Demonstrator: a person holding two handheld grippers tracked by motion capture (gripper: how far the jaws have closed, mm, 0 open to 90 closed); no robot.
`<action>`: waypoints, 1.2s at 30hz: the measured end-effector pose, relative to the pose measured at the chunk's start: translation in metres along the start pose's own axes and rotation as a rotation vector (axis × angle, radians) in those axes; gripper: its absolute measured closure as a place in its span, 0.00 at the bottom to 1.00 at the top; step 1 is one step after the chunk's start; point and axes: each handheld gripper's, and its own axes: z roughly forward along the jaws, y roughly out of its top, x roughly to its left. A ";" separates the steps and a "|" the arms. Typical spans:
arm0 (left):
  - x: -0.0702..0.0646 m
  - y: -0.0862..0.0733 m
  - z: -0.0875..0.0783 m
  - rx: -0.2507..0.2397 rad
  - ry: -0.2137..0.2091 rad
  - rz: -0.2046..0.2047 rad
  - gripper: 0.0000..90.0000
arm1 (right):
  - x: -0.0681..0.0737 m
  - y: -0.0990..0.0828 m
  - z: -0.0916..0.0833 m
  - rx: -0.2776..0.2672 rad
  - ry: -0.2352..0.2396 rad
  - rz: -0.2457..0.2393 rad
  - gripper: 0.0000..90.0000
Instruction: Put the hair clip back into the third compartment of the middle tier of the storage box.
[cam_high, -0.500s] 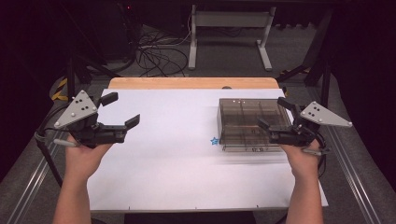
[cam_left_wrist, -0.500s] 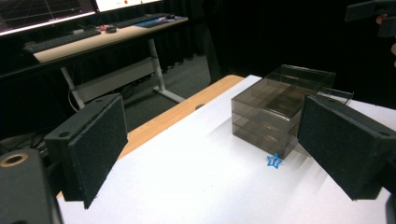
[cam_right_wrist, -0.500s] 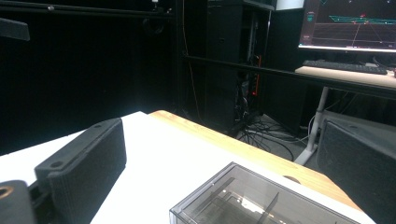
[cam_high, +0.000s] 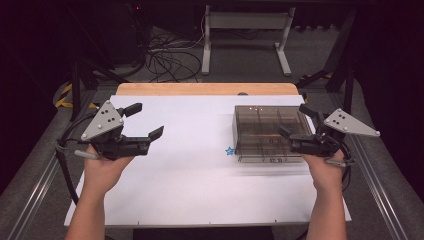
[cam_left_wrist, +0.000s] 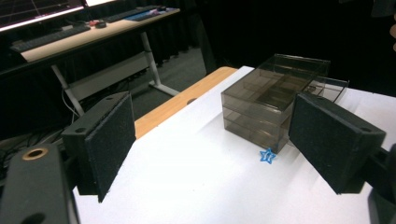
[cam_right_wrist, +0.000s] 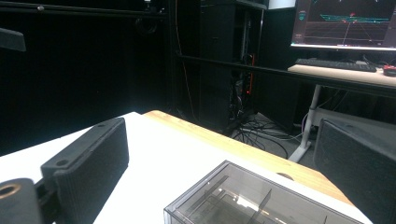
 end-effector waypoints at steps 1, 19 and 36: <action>-0.001 0.000 0.002 0.002 -0.002 0.000 0.18 | 0.000 0.000 0.000 0.000 0.000 0.000 0.05; -0.017 -0.010 0.038 0.059 -0.065 -0.002 0.28 | 0.000 0.004 -0.005 -0.020 -0.007 0.004 0.05; -0.037 -0.026 0.083 0.131 -0.120 0.009 0.34 | -0.002 0.005 -0.009 -0.026 -0.003 0.006 0.05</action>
